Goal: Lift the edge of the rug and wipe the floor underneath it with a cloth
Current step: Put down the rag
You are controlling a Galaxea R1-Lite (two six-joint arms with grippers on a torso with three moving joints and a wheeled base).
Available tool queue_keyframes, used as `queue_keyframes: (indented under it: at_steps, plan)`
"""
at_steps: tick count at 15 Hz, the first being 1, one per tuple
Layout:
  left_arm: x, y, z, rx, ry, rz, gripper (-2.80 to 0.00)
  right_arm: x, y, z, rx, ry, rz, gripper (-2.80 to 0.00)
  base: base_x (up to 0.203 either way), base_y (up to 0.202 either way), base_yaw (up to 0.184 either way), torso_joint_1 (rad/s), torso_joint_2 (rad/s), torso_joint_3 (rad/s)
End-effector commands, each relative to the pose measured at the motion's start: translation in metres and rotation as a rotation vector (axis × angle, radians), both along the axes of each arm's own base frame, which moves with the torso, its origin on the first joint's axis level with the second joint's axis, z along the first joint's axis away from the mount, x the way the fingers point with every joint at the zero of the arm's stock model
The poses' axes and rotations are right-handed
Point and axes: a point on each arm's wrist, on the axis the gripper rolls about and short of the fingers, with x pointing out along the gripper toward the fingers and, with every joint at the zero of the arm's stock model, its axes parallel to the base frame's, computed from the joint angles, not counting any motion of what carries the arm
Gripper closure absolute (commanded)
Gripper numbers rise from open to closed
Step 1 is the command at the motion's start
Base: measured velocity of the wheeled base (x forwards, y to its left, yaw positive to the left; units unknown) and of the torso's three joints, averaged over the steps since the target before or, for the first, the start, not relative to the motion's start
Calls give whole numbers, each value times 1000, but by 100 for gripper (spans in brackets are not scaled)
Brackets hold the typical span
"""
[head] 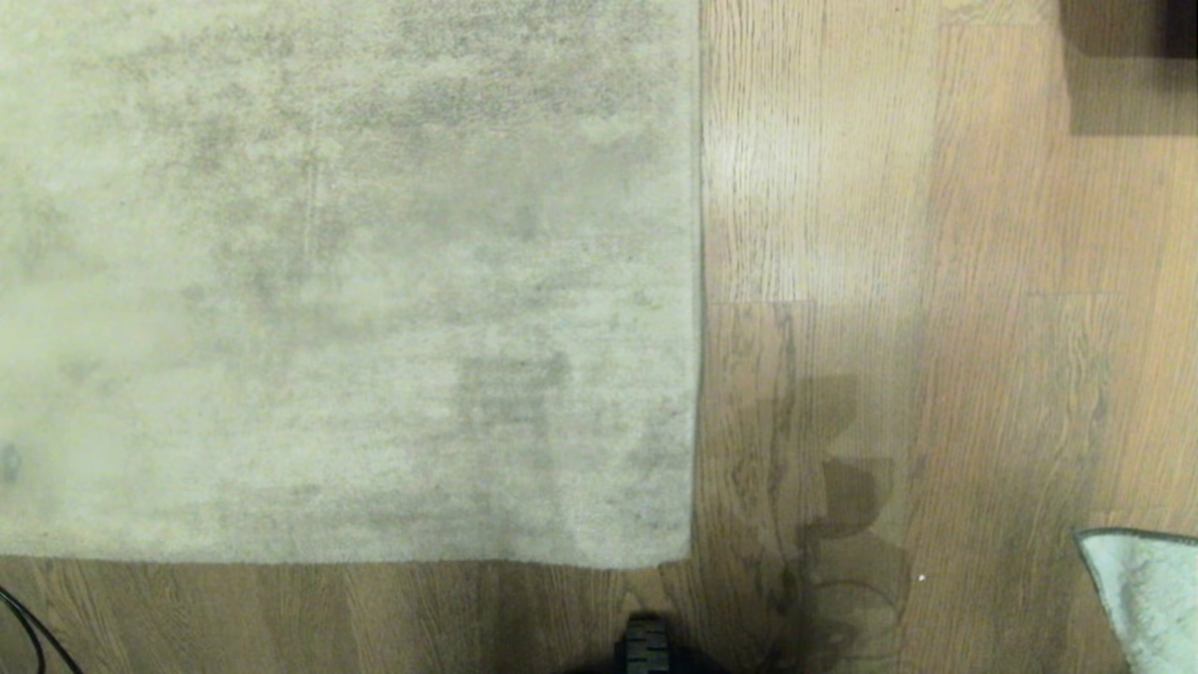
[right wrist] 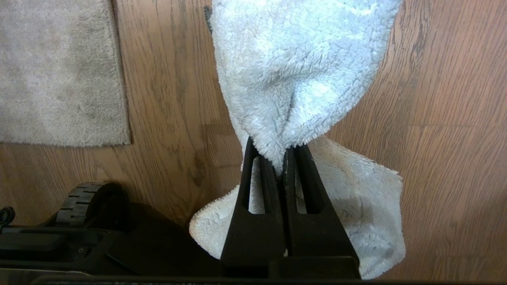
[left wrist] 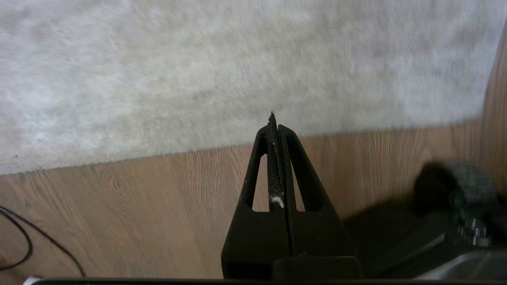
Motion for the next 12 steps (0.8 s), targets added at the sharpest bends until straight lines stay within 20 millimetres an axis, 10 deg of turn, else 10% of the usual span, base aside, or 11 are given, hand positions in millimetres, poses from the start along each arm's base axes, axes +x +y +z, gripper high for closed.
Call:
queue_keyframes:
  at_steps: [1,12]
  plan:
    - [-7,0,-2,-36,-86,11,0,0,0,0,-1,0,1,0,0,0,0,0,0,0]
    - [-7,0,-2,-44,-85,27,0,0,0,0,-1,0,0,0,0,0,0,0,0,0]
